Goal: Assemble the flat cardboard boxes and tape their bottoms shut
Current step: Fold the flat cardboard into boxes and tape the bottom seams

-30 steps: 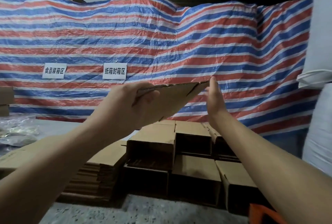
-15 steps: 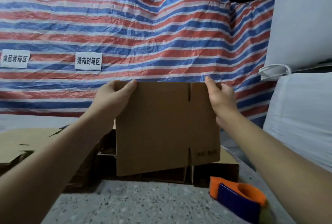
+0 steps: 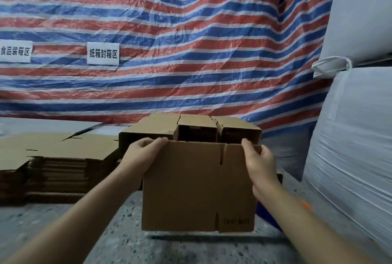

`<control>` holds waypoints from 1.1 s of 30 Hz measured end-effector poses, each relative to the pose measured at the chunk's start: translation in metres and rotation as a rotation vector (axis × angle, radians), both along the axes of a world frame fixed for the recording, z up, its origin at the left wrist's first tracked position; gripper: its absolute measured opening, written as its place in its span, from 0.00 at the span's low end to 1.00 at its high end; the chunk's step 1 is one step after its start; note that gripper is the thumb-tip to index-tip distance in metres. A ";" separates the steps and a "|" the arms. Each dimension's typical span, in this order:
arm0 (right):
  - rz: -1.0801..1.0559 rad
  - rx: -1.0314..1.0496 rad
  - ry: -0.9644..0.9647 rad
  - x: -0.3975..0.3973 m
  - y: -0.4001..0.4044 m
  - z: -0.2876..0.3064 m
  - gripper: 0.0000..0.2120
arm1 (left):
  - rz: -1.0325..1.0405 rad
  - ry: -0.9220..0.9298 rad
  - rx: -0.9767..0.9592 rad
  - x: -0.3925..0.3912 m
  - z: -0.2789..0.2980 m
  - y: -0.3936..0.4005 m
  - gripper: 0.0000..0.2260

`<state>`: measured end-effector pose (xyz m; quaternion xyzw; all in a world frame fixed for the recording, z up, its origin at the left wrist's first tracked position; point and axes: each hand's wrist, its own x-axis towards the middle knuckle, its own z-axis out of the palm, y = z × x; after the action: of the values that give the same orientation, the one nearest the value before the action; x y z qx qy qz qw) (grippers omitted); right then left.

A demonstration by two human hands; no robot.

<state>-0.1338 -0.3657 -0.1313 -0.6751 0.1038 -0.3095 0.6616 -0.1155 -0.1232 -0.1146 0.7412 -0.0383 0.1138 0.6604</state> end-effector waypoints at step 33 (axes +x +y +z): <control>0.636 0.070 0.099 0.012 -0.024 -0.024 0.27 | -0.237 0.164 -0.295 0.003 -0.011 -0.026 0.12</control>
<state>-0.1218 -0.3898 -0.1556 -0.6647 -0.0696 -0.0501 0.7422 -0.1127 -0.1497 -0.1252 0.6337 -0.0541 -0.0209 0.7714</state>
